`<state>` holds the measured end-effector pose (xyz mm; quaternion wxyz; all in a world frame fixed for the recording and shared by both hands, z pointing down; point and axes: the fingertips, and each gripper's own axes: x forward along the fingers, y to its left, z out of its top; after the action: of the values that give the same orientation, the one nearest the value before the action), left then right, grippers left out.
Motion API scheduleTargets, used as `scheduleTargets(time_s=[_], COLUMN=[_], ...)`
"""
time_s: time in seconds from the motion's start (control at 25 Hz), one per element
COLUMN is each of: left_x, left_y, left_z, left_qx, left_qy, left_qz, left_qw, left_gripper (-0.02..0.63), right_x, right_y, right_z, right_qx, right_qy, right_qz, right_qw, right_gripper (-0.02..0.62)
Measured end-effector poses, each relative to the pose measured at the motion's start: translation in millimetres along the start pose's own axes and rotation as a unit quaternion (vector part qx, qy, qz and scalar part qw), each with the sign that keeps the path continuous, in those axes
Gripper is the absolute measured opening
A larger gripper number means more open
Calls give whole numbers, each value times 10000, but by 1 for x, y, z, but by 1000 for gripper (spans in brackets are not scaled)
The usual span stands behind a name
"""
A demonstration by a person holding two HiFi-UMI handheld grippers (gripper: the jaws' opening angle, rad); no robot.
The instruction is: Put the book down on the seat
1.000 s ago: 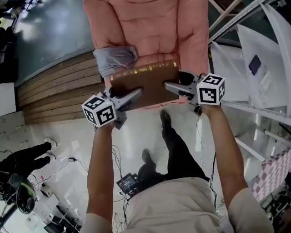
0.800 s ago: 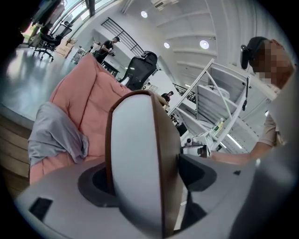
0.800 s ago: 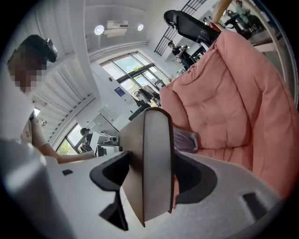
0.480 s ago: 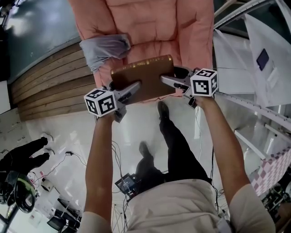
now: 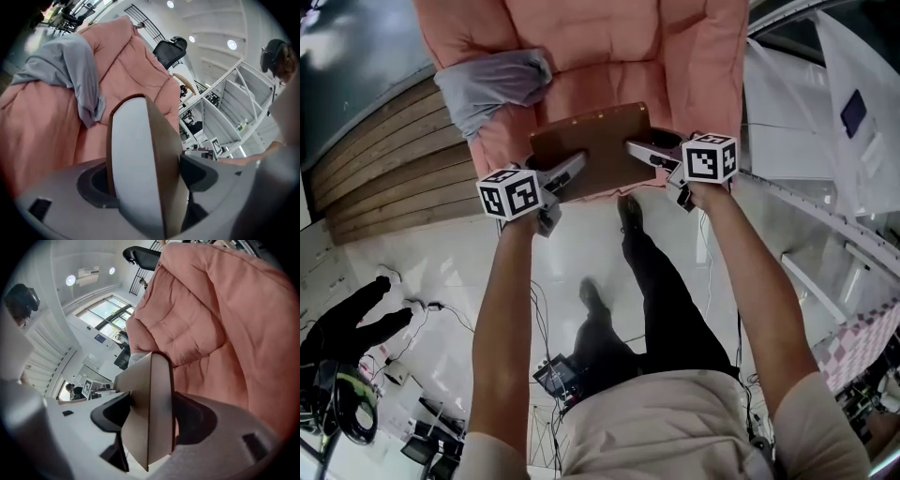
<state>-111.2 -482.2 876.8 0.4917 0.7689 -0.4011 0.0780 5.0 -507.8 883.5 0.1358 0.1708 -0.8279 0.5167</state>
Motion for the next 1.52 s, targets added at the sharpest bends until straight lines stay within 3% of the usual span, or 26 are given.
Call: scheduleTargets(time_s=[0.56, 0.76, 0.88, 0.92, 0.96, 1.16, 1.2, 1.52], left_x=[38, 47, 47, 47, 48, 46, 46, 30], left_y=[66, 78, 85, 86, 85, 88, 87, 73], left_z=[-39, -60, -58, -56, -55, -62, -61, -44], left_qx=[-191, -347, -245, -209, -213, -25, 50, -14], left_qy=[332, 658, 526, 432, 355, 515, 553, 572], left_qz=[763, 783, 907, 906, 865, 1107, 1169, 1067], left_qw=[9963, 9942, 9942, 9947, 9954, 9925, 9916, 9926], left_gripper=[394, 399, 402, 400, 400, 400, 400, 400], right_x=[34, 42, 47, 47, 46, 41, 42, 48], right_y=[-70, -84, -93, -99, -105, -120, -121, -125], right_z=[-41, -54, -58, -59, -61, -75, -75, -76], right_qx=[559, 564, 634, 608, 563, 486, 468, 622], right_qy=[224, 424, 419, 429, 461, 675, 693, 762], right_qz=[-233, -355, -480, -606, -765, -1081, -1102, -1125], right_qw=[9979, 9969, 9960, 9954, 9944, 9907, 9904, 9888], right_gripper=[278, 278, 276, 271, 202, 166, 125, 161])
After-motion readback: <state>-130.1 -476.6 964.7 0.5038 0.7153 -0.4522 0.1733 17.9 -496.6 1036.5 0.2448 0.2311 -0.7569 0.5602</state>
